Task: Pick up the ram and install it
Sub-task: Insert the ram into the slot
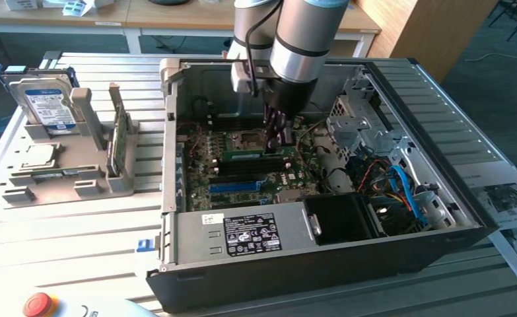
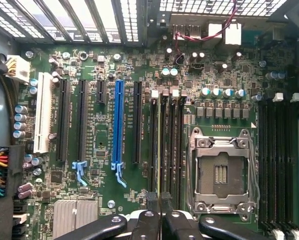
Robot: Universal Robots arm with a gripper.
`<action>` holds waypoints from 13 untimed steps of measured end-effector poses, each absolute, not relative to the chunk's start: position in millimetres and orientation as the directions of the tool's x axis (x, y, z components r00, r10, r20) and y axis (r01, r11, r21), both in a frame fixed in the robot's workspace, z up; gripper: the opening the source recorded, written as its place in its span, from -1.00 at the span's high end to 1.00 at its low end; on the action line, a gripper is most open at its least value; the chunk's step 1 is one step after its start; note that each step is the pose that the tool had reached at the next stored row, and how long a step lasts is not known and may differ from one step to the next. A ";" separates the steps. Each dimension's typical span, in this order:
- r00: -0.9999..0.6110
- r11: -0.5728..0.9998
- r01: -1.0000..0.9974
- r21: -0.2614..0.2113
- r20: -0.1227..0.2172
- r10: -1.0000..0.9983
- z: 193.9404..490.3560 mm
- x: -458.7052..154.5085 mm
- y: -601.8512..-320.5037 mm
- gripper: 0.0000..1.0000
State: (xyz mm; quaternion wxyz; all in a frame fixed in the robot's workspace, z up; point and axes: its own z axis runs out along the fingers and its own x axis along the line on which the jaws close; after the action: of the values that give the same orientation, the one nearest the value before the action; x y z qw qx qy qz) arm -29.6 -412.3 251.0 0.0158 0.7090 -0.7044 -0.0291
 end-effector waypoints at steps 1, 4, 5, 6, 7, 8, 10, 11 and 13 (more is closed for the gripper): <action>0.006 -0.007 -0.998 0.063 -0.019 -1.000 250.2 -29.6 -412.3 0.76; 0.006 -0.007 -0.998 0.063 -0.019 -1.000 247.8 -29.8 -412.3 0.76; 0.006 -0.007 -0.998 0.063 -0.019 -1.000 247.1 -29.9 -412.3 0.76; 0.006 -0.007 -0.998 0.063 -0.019 -1.000 246.5 -30.0 -412.3 0.76; 0.006 -0.007 -0.998 0.063 -0.019 -1.000 245.9 -30.2 -412.3 0.76; 0.006 -0.007 -0.998 0.063 -0.019 -1.000 245.2 -30.3 -412.3 0.76; 0.006 -0.007 -0.998 0.063 -0.019 -1.000 243.9 -30.6 -412.3 0.76; 0.006 -0.007 -0.998 0.063 -0.019 -1.000 243.0 -30.7 -412.3 0.76; 0.006 -0.007 -0.998 0.063 -0.019 -1.000 241.4 -30.9 -412.3 0.76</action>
State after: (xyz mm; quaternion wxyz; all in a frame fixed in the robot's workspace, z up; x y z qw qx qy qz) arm -30.9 -412.3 241.4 0.0158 0.7090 -0.7044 -0.0291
